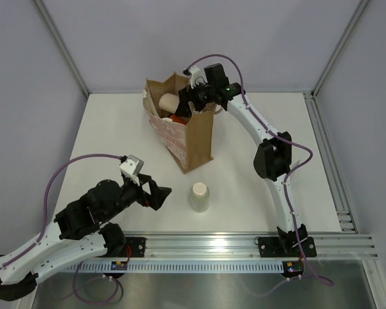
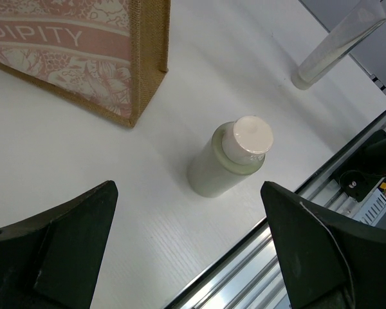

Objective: Place the personal care products into the canvas bag

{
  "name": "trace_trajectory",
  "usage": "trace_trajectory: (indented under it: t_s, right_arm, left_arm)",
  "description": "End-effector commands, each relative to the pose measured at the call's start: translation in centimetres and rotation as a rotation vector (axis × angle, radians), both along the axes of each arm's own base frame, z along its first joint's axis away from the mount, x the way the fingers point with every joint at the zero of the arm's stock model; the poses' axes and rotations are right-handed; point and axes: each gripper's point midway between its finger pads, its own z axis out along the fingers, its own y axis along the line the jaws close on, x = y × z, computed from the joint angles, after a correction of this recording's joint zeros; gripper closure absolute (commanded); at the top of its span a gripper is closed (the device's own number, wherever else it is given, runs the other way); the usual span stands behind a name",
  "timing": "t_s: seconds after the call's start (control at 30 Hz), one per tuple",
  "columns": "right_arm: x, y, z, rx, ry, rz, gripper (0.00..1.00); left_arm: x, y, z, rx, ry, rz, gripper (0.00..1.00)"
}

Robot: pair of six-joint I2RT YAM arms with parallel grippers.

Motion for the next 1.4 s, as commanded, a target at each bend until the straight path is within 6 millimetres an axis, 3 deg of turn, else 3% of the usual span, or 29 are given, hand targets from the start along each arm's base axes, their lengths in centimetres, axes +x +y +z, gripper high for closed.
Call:
trace_trajectory:
  t_s: [0.0, 0.07, 0.17, 0.3, 0.33, 0.47, 0.77, 0.97, 1.1, 1.23, 1.3, 1.37]
  right_arm:
    - [-1.1, 0.6, 7.7, 0.052, -0.229, 0.043, 0.43]
    - [-1.0, 0.3, 7.7, 0.026, -0.246, 0.021, 0.23]
    - [-1.3, -0.3, 7.9, -0.004, -0.256, 0.005, 0.01]
    - [-2.3, -1.7, 9.6, -0.033, -0.293, -0.003, 0.0]
    - [-3.0, -2.1, 11.2, -0.024, -0.32, -0.004, 0.0]
    - [-4.2, -3.0, 12.7, -0.034, -0.357, -0.004, 0.01]
    - [-3.0, -3.5, 11.2, -0.071, -0.353, -0.064, 0.0]
    - [-1.0, -3.4, 9.9, -0.081, -0.345, -0.15, 0.01]
    - [0.3, -2.4, 8.2, -0.091, -0.344, -0.187, 0.0]
    - [0.4, -0.7, 7.8, -0.099, -0.374, -0.185, 0.01]
    - [2.1, -0.6, 7.6, -0.131, -0.407, -0.31, 0.01]
    - [2.5, 0.2, 7.9, -0.144, -0.434, -0.377, 0.01]
  left_arm:
    - [0.4, -0.6, 1.3, -0.091, -0.016, 0.019, 0.01]
    - [0.3, -1.0, 0.6, -0.096, 0.013, 0.02, 0.01]
    - [0.3, -1.9, -0.5, -0.111, 0.052, 0.012, 0.01]
    - [0.6, -2.4, -1.8, -0.091, 0.097, 0.027, 0.01]
    - [0.5, -2.7, -1.9, -0.098, 0.107, 0.017, 0.01]
    - [0.1, -3.7, -2.3, -0.124, 0.125, -0.023, 0.01]
    - [-0.5, -3.9, -2.9, -0.115, 0.158, -0.042, 0.01]
    - [-0.3, -4.0, -3.1, -0.112, 0.154, -0.039, 0.01]
    - [-0.2, -4.0, -3.3, -0.104, 0.153, -0.039, 0.01]
    - [-0.2, -4.0, -3.4, -0.094, 0.15, -0.039, 0.01]
    - [-0.2, -3.9, -3.6, -0.088, 0.148, -0.038, 0.01]
    - [-0.2, -3.8, -3.6, -0.087, 0.149, -0.037, 0.01]
